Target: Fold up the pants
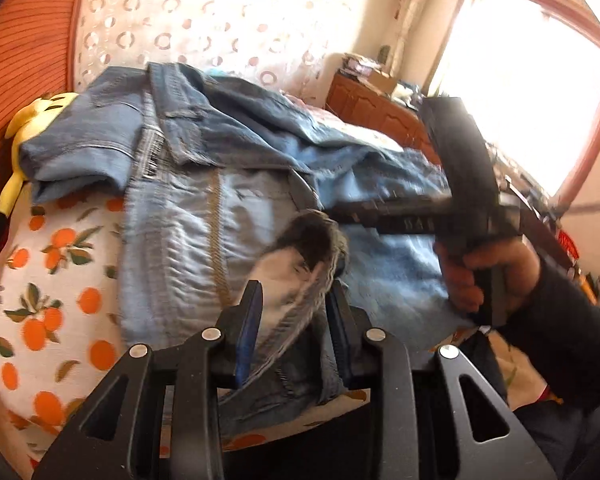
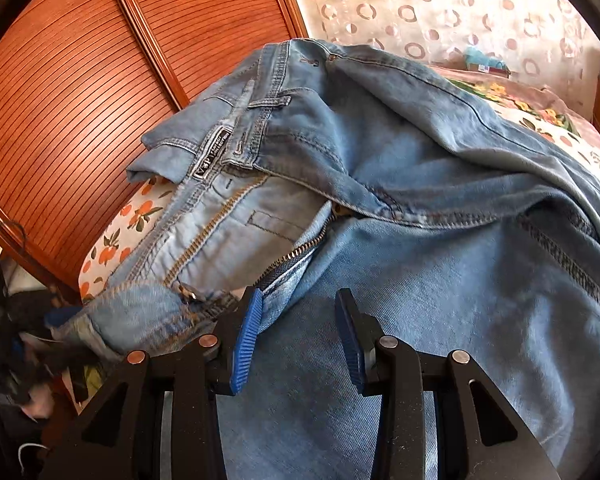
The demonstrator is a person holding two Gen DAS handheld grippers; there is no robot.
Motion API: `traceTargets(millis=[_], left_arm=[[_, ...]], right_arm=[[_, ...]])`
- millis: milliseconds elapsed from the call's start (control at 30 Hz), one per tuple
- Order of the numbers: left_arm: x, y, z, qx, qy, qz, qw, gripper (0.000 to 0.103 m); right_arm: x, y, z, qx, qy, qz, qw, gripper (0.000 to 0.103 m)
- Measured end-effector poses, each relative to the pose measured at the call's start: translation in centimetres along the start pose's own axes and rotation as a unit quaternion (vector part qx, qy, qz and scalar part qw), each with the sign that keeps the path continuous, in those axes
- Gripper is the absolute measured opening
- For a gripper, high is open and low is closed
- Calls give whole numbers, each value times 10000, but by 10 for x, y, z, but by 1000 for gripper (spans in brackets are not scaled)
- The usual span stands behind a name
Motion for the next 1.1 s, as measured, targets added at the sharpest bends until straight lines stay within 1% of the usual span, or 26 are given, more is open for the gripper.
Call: traceTargets(millis=[167, 233, 333, 400, 467, 533, 600, 667, 733, 833, 933, 1100], left_arm=[[0, -24, 11, -1, -96, -83, 9999, 34], [-1, -36, 12, 26, -113, -179, 9998, 33], [-4, -56, 12, 38, -18, -369, 9993, 33], [-4, -66, 10, 57, -49, -445, 9990, 34], [8, -72, 8, 166, -176, -309, 9992, 34], [33, -71, 7, 244, -331, 46, 9991, 34], [56, -64, 8, 244, -388, 394, 9982, 33], [68, -57, 6, 208, -385, 585, 9973, 33], [72, -49, 4, 162, -336, 658, 9971, 33], [70, -42, -3, 146, -337, 644, 9972, 33], [71, -32, -9, 96, -284, 714, 9970, 33], [72, -20, -17, 49, -351, 723, 9968, 33]], right_arm=[[-8, 9, -2, -77, 20, -17, 10000, 39], [-9, 10, -1, -99, 38, -22, 9999, 39], [-10, 11, -1, -103, 43, -39, 9999, 39], [-12, 13, -2, -118, 50, -61, 9999, 39], [-12, 14, -2, -123, 41, -82, 9999, 39], [-13, 15, -3, -106, 29, -93, 9999, 39], [-14, 16, -3, -107, 48, -106, 9999, 39], [-17, 17, -3, -77, 41, -118, 9999, 39], [-21, 20, -5, -16, -17, -129, 9999, 39], [-32, 26, -11, 63, -67, -183, 9998, 40], [-45, 32, -18, 114, -7, -257, 9996, 40], [-65, 42, -33, 238, 197, -364, 9989, 40]])
Point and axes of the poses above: each gripper's, at about its wrist camera, not at the fingertips, and x roughly the way its jaws point, z to its left, y to its underside, the point moved 2 cm from there along x, roughly the way its jaws point, and after that the axes turned 2 degrees about -y, right-handed, at the moved point
